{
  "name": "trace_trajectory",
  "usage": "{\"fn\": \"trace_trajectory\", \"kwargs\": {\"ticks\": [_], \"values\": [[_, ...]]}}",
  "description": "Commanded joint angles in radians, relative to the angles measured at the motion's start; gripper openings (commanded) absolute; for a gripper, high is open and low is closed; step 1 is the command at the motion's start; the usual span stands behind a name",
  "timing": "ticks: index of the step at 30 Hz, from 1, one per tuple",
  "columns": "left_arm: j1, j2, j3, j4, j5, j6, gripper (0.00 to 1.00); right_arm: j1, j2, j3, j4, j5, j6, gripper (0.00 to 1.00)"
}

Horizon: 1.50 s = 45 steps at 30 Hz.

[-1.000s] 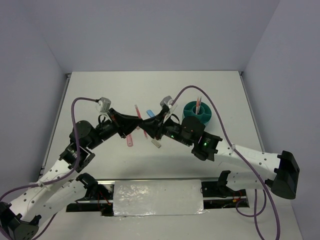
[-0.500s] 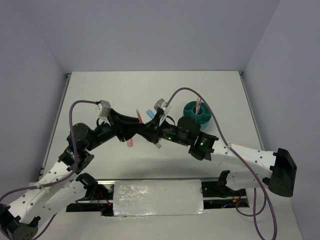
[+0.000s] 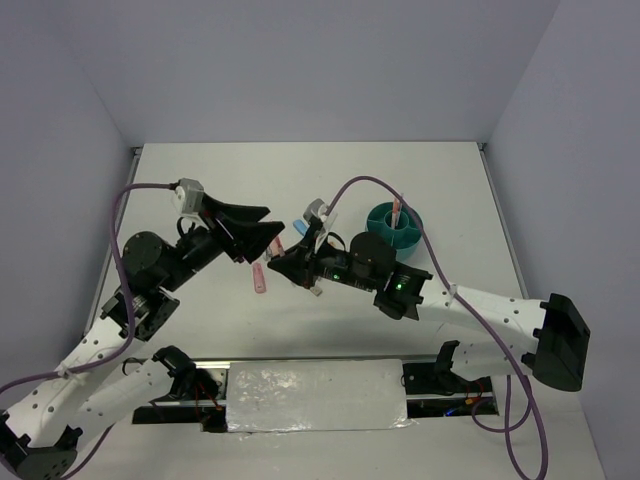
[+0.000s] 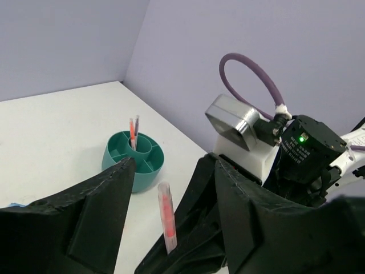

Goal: Sort the stationery into containers
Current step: Close the pen cap on the pen.

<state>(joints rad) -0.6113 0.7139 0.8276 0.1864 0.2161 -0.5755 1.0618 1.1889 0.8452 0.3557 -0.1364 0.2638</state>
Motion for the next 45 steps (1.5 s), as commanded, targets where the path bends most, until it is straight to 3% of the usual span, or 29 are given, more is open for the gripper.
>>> {"fn": "trace_trajectory", "kwargs": {"ticks": [1,6,12,16,27,35,41,45], "values": [[-0.002,0.028,0.042,0.016,-0.027,0.011,0.69,-0.002,0.011,0.049,0.025,-0.022,-0.009,0.00],[-0.004,0.042,0.021,0.013,-0.034,0.002,0.44,0.000,0.002,0.060,0.014,-0.017,-0.017,0.00],[-0.004,0.038,-0.004,0.005,-0.008,-0.015,0.28,0.000,0.005,0.095,-0.009,-0.008,-0.028,0.00],[-0.004,0.029,-0.039,0.027,0.037,-0.050,0.00,-0.013,0.024,0.155,-0.020,-0.008,-0.026,0.00],[-0.030,-0.016,-0.235,0.085,0.166,-0.103,0.00,-0.132,0.142,0.529,-0.153,-0.101,0.002,0.00],[-0.160,-0.001,-0.309,0.081,0.157,-0.046,0.00,-0.143,0.239,0.713,-0.259,-0.102,0.017,0.00],[-0.168,-0.033,-0.240,-0.039,0.080,0.017,0.00,-0.151,0.219,0.632,-0.242,-0.094,0.003,0.00],[-0.169,0.004,-0.052,-0.171,0.010,0.091,0.00,-0.152,0.207,0.435,-0.112,-0.165,0.003,0.00]]}}
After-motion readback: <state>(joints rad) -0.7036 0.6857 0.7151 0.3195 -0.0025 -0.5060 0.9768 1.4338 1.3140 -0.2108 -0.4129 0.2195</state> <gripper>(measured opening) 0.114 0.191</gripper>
